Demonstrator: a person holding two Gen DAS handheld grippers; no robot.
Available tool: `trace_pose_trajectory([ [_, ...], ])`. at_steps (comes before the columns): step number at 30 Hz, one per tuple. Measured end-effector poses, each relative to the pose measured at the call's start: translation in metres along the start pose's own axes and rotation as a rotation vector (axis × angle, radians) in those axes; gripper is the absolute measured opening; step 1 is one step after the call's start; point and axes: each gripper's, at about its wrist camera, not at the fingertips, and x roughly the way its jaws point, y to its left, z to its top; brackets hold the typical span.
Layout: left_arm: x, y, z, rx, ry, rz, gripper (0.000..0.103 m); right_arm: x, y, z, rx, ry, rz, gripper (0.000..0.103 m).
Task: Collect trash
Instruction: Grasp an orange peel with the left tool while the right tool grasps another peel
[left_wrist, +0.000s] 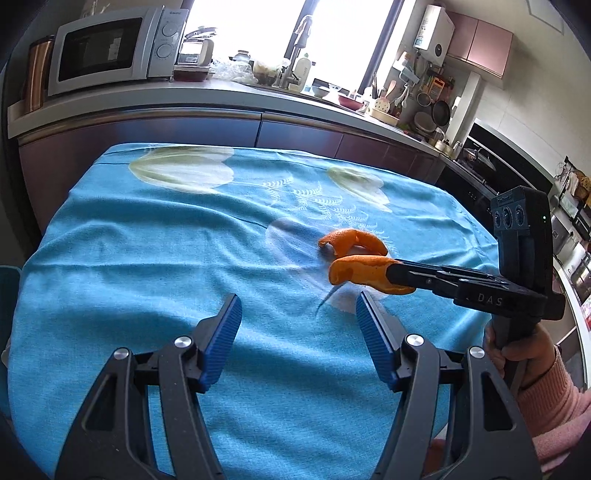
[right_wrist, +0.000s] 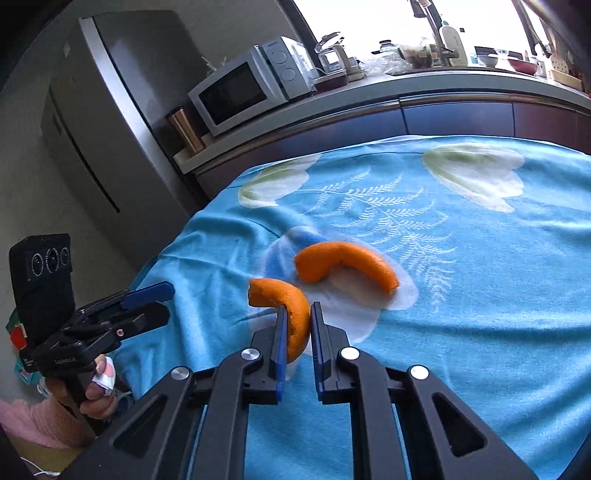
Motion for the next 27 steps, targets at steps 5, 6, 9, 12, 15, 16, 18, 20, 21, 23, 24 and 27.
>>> trace_pose_trajectory([
  [5, 0.004, 0.0, -0.001, 0.01, 0.022, 0.0, 0.064, 0.021, 0.025, -0.002, -0.059, 0.065, 0.081, 0.014],
  [6, 0.005, 0.0, -0.001, 0.015, 0.026, 0.002, 0.064, 0.022, 0.028, -0.001, -0.074, 0.072, 0.078, 0.016],
  [9, 0.008, -0.002, -0.002, 0.033, 0.04, 0.002, 0.064, 0.014, 0.028, 0.003, -0.079, 0.042, 0.076, 0.026],
  [12, 0.016, -0.004, 0.0, 0.055, 0.059, 0.001, 0.064, 0.001, 0.015, 0.011, -0.062, -0.003, 0.03, 0.026],
  [15, 0.025, -0.005, 0.004, 0.067, 0.077, -0.016, 0.064, -0.009, -0.005, 0.019, -0.027, -0.046, -0.054, 0.035],
  [16, 0.028, -0.006, 0.005, 0.07, 0.082, -0.018, 0.064, -0.011, -0.013, 0.021, -0.014, -0.059, -0.079, 0.041],
  [18, 0.034, -0.007, 0.007, 0.077, 0.096, -0.016, 0.062, -0.009, -0.027, 0.026, 0.014, -0.061, -0.115, 0.045],
  [20, 0.041, -0.008, 0.009, 0.084, 0.115, -0.014, 0.058, -0.002, -0.039, 0.029, 0.042, -0.037, -0.109, 0.045],
  [21, 0.042, -0.009, 0.009, 0.091, 0.123, -0.017, 0.057, 0.002, -0.043, 0.031, 0.048, -0.026, -0.11, 0.045],
  [23, 0.046, -0.011, 0.008, 0.104, 0.138, -0.021, 0.056, 0.008, -0.047, 0.033, 0.055, -0.005, -0.104, 0.045],
  [24, 0.048, -0.012, 0.008, 0.107, 0.145, -0.021, 0.056, 0.01, -0.047, 0.034, 0.052, 0.001, -0.102, 0.045],
  [27, 0.052, -0.011, 0.006, 0.106, 0.159, -0.032, 0.049, 0.015, -0.043, 0.036, 0.021, 0.021, -0.108, 0.043],
])
